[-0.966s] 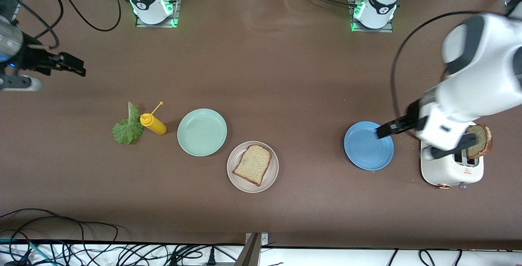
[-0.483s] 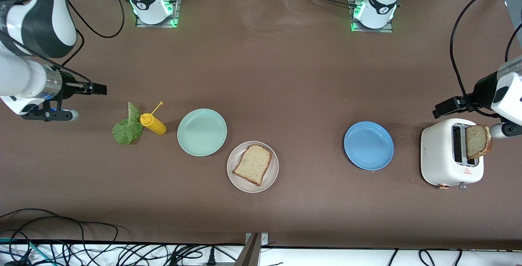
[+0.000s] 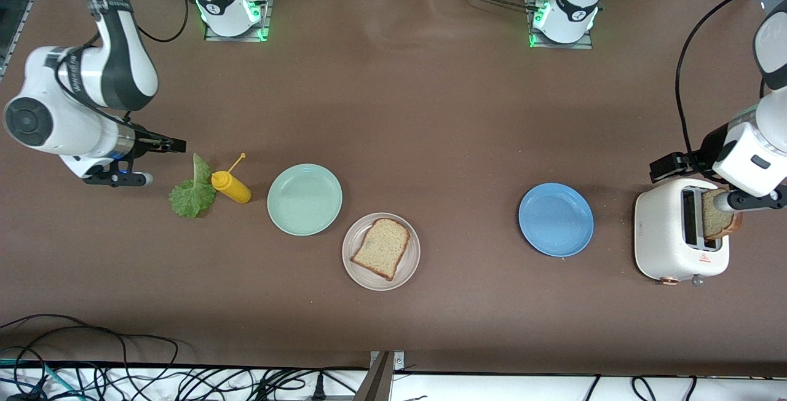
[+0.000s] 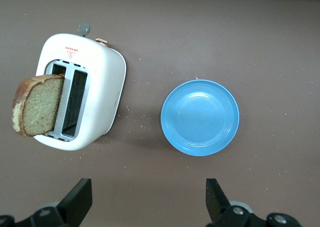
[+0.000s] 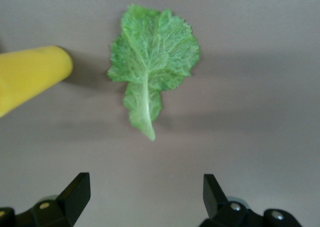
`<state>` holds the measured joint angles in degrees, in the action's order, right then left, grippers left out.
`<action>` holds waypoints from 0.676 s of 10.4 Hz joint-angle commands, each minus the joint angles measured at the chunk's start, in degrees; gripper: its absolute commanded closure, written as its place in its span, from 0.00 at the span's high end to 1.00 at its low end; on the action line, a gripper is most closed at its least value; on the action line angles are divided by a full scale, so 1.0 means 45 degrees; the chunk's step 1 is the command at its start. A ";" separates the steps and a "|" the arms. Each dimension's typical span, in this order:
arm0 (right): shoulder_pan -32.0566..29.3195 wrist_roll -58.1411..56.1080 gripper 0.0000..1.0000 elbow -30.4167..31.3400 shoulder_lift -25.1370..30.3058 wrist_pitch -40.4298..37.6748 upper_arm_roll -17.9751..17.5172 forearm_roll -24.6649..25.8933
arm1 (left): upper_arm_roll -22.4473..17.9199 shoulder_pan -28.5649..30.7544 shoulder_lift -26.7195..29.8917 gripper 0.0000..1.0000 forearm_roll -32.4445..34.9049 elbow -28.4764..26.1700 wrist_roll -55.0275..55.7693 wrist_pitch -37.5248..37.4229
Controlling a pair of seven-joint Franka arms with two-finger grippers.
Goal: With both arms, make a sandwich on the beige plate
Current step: 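Grasp the lettuce with the right gripper while the left gripper lowers onto bread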
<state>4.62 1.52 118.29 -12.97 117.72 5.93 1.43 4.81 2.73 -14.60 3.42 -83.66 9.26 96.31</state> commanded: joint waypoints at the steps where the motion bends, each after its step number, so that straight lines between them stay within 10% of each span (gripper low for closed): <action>1: -0.0010 -0.0317 1.00 0.1894 -0.0374 0.2951 0.0011 0.0209 | 0.0200 0.0195 0.0921 1.00 0.0393 -0.1215 -0.0320 0.0609; 5: 0.0009 -0.0357 0.95 0.1898 -0.2134 0.5538 -0.0008 0.0209 | 0.0181 0.0233 0.0785 1.00 0.0238 -0.1020 -0.0436 0.0609; 7: 0.0009 -0.0299 0.56 0.1859 -0.2156 0.5559 -0.0047 0.0170 | 0.0200 0.0214 0.0667 1.00 0.0100 -0.1038 -0.0612 0.0589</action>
<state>4.70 0.62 126.98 -22.89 142.47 5.93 1.47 4.87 2.91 -12.25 3.43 -87.14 8.05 98.04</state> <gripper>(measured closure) 0.084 0.000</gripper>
